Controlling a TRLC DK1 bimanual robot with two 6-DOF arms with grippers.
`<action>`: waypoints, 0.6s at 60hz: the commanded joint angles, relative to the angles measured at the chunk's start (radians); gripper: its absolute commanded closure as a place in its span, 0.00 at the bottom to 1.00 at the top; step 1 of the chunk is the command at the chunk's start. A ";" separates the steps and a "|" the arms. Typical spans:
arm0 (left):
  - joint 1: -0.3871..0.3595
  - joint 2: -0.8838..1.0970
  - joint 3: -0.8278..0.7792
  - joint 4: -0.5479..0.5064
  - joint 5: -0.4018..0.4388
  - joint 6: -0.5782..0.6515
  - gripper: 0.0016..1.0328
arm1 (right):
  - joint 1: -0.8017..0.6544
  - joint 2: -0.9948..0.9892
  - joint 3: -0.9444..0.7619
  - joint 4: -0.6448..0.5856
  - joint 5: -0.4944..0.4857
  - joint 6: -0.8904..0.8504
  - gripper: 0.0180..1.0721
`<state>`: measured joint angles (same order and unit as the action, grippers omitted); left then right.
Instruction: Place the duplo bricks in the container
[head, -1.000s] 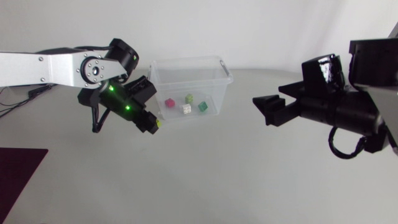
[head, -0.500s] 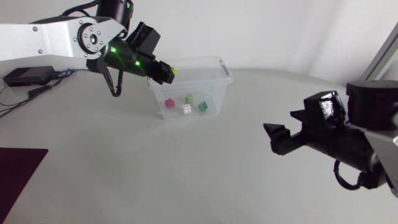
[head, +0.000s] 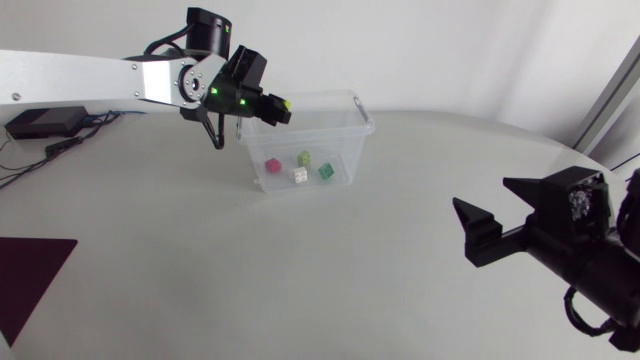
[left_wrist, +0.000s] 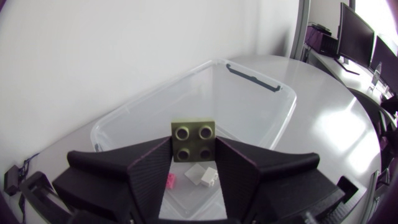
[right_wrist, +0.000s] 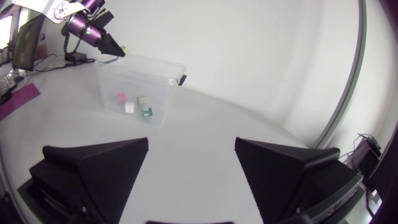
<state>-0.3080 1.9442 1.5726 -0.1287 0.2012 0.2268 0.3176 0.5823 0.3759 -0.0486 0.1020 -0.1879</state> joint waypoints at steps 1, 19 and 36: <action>0.012 0.045 0.070 0.024 -0.002 -0.032 0.57 | -0.006 -0.029 -0.029 -0.013 0.007 -0.028 0.05; -0.008 0.154 0.210 -0.026 -0.040 -0.038 0.04 | -0.011 -0.141 -0.037 -0.102 0.015 -0.038 0.05; 0.056 -0.076 0.014 -0.002 -0.040 -0.023 0.04 | -0.068 -0.233 -0.063 -0.085 0.053 -0.038 0.05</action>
<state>-0.2935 1.9759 1.6489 -0.1509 0.1669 0.2085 0.2687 0.3664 0.3504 -0.1452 0.1421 -0.2249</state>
